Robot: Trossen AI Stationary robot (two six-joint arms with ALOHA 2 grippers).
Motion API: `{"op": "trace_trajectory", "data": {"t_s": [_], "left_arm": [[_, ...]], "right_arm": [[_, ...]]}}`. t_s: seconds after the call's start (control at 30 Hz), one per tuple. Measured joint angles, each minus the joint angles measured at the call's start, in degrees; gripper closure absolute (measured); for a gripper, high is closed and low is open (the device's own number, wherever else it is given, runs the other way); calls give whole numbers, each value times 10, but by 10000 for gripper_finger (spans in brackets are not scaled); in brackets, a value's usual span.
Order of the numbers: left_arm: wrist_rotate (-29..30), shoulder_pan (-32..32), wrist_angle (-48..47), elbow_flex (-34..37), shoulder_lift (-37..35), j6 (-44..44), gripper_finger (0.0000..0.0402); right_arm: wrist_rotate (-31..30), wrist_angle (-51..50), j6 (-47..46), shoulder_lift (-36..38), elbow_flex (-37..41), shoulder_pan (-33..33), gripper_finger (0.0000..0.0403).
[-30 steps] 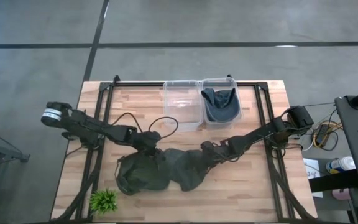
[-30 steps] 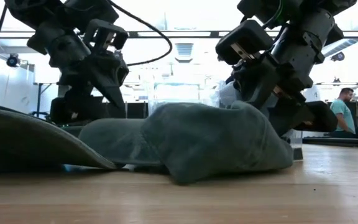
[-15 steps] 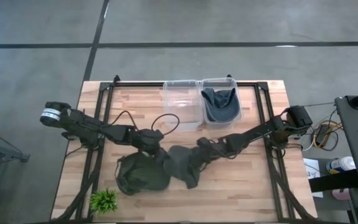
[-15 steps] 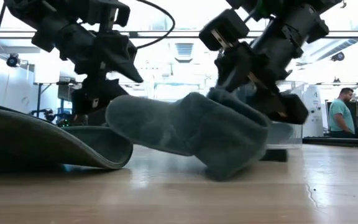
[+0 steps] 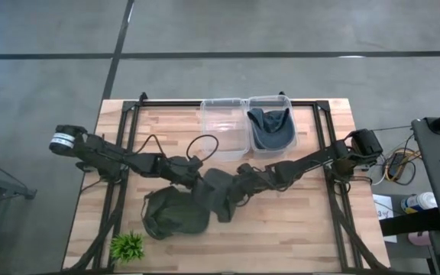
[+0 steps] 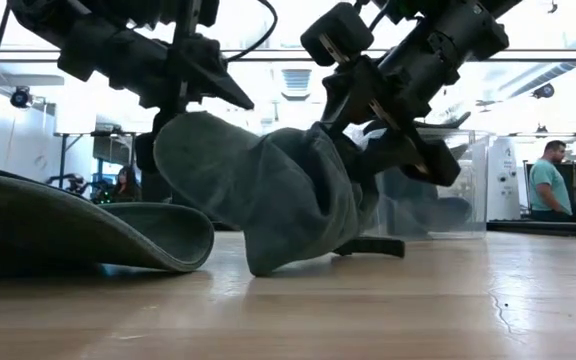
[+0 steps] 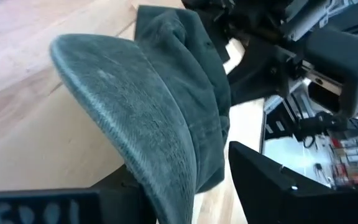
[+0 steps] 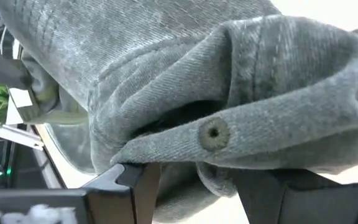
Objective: Pick & Place hat
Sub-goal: Put the right gray cap into the left transparent bin
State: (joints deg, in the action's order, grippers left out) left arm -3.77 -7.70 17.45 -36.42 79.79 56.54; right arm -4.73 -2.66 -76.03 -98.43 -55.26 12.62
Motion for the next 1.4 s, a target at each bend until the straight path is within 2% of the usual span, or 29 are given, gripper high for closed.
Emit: {"op": "trace_trajectory", "data": {"t_s": [0.13,0.3,0.37,0.47,0.57,0.77,0.87,0.93,1.07,1.2,1.3,1.4], "left_arm": [[-26,0,-6,-3,0,-25,262],[-30,0,-48,-26,-7,-78,369],[-30,0,-81,-46,-12,-105,389],[-27,0,-179,-95,-27,-164,390],[1,-3,-338,-172,-46,-261,394],[109,-40,-636,-356,-54,-543,394],[169,-65,-730,-435,-53,-692,392],[213,-82,-771,-483,-50,-760,392],[351,-124,-807,-556,-41,-857,392],[530,-163,-785,-564,-40,-1015,392],[584,-167,-769,-561,-38,-1039,392],[624,-169,-767,-561,-27,-1036,392]], "right_arm": [[1,0,20,0,-11,1,225],[4,-2,71,8,-38,1,225],[14,-7,94,12,-50,1,225],[40,-49,131,25,-71,1,225],[71,-145,168,39,-100,4,225],[92,-378,230,67,-157,19,225],[83,-422,234,92,-172,18,225],[72,-426,233,114,-177,15,225],[31,-419,199,168,-186,0,225],[-51,-419,150,225,-186,-26,225],[-97,-418,149,259,-186,-59,225],[-107,-417,170,281,-186,-101,225]]}}
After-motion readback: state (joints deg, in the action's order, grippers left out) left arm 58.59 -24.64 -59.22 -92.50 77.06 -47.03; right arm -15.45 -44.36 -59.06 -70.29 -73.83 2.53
